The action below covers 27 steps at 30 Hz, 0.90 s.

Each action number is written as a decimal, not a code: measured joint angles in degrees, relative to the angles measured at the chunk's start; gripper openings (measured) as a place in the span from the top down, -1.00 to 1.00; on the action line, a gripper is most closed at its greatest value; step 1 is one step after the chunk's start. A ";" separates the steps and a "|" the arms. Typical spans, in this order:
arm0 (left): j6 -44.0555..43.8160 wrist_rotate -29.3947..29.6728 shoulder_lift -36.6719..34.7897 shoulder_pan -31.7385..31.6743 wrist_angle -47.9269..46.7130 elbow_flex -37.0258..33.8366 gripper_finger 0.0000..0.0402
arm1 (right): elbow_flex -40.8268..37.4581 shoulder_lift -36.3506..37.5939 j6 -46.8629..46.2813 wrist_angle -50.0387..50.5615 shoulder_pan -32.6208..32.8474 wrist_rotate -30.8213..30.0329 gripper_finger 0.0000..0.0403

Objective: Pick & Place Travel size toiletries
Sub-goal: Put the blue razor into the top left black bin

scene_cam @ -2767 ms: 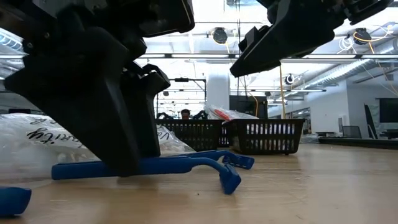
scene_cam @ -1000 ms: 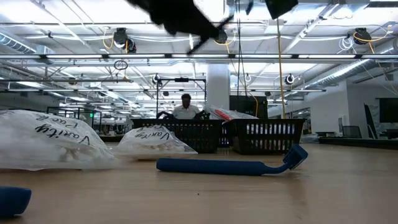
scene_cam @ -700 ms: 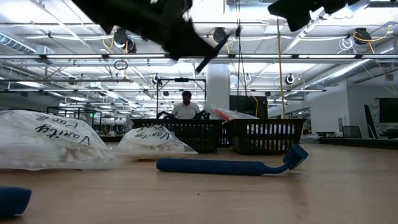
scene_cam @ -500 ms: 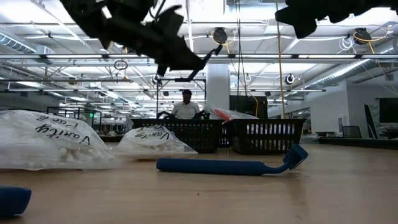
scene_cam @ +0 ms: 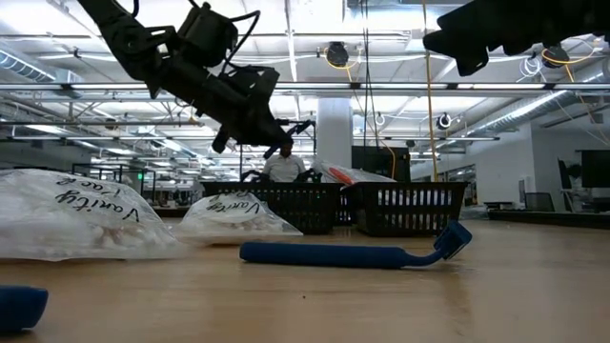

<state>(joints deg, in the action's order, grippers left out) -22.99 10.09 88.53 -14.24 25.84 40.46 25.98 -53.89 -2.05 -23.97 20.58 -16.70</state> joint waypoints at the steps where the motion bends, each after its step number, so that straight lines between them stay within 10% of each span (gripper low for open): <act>1: -0.04 0.00 0.00 0.02 -0.18 0.00 0.75 | 0.00 0.02 0.11 0.22 0.02 0.03 0.18; 11: 0.89 -0.86 0.00 0.24 -1.28 0.01 0.66 | 0.00 0.00 -0.26 0.18 0.02 0.21 0.18; 27: 4.99 -2.16 0.00 0.96 -1.19 0.02 -0.29 | 0.09 -4.54 -1.74 -2.10 0.14 0.24 0.18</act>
<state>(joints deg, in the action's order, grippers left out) -18.00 7.94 88.53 -13.28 24.65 40.48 26.07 -58.43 -3.79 -26.07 20.73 -16.45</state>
